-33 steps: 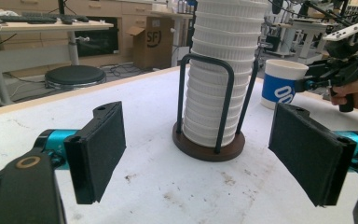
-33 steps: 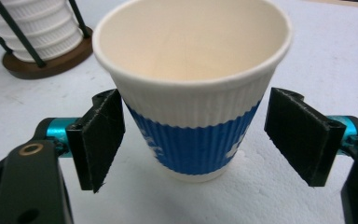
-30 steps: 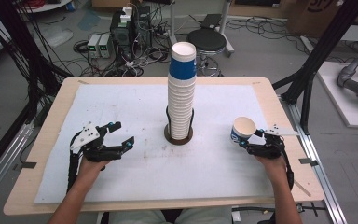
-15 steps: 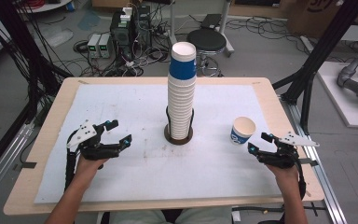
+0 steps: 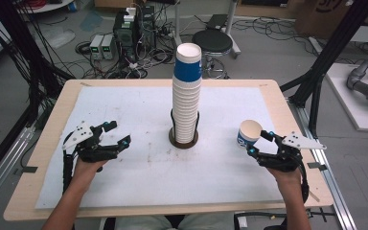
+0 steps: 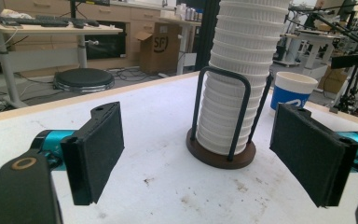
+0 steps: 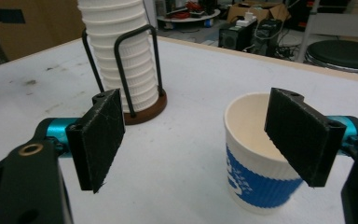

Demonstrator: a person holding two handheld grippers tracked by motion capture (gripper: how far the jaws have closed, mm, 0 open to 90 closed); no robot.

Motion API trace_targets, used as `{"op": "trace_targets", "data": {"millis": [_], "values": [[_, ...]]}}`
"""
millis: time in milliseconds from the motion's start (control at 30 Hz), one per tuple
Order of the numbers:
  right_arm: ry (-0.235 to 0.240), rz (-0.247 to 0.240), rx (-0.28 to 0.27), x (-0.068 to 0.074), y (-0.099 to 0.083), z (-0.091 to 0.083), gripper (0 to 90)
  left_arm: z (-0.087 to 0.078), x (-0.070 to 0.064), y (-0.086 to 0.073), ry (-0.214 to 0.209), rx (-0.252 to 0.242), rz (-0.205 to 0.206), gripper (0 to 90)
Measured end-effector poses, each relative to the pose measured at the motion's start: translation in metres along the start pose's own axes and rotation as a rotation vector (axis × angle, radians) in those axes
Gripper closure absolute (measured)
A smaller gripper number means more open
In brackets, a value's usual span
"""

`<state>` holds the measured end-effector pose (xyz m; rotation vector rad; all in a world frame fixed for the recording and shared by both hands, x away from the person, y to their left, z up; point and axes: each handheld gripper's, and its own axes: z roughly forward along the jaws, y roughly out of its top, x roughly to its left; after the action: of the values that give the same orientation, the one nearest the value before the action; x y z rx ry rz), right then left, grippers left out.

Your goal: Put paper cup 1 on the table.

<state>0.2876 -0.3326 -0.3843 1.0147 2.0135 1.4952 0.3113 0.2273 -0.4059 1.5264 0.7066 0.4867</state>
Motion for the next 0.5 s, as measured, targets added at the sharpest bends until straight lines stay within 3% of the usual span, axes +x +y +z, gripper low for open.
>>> {"op": "trace_targets", "data": {"millis": [133, 500], "values": [[0.008, -0.023, 0.005, 0.0052, 0.0032, 0.0027, 20.7, -0.0021, 0.0003, 0.0011, 0.004, -0.004, 0.006, 17.2], [0.000, -0.028, 0.007, 0.0048, 0.0032, 0.0007, 20.7, -0.0048, 0.0008, 0.0027, 0.008, -0.022, 0.001, 17.2]]}}
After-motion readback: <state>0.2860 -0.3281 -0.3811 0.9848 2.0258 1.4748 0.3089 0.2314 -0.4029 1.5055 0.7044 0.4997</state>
